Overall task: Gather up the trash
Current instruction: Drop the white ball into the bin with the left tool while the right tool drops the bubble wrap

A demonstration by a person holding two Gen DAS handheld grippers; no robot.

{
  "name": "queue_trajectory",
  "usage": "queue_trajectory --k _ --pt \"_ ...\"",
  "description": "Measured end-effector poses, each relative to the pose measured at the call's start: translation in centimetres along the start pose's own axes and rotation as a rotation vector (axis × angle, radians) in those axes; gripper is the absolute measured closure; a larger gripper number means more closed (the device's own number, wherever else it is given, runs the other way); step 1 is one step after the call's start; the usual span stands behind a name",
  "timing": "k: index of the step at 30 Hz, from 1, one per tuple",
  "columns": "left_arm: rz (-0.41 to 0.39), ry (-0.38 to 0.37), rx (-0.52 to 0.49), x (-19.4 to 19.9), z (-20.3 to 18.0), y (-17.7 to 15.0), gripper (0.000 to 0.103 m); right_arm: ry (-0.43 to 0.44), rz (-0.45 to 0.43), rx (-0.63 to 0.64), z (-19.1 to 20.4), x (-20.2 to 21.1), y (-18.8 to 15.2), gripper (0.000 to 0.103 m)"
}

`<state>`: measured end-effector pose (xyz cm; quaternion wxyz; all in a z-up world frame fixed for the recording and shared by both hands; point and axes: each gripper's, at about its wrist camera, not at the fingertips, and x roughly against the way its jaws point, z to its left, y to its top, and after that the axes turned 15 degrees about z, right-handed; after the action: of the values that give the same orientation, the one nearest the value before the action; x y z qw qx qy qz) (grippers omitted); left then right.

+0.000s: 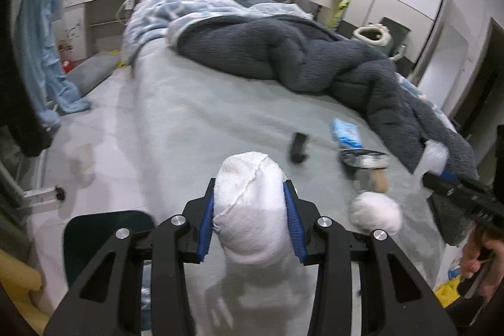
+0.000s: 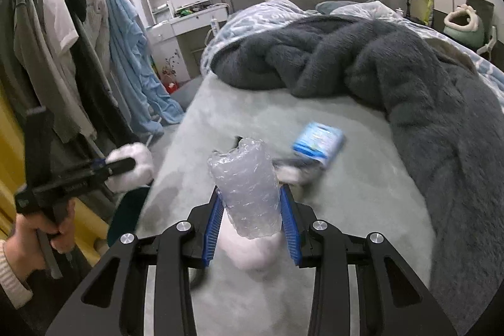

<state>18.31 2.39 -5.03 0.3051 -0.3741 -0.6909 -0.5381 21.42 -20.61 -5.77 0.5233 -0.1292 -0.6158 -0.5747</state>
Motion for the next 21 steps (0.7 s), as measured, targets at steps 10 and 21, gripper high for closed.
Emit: queue_trajectory --k 10,21 --pt "0.111 0.085 0.125 -1.6 8.2 -1.4 0.06 0.119 0.05 0.074 8.0 -4.2 3.0 0.066" --pt "0.306 0.125 0.254 -4.8 16.5 -4.6 0.06 0.222 0.145 0.14 15.4 -9.5 5.3 0.066"
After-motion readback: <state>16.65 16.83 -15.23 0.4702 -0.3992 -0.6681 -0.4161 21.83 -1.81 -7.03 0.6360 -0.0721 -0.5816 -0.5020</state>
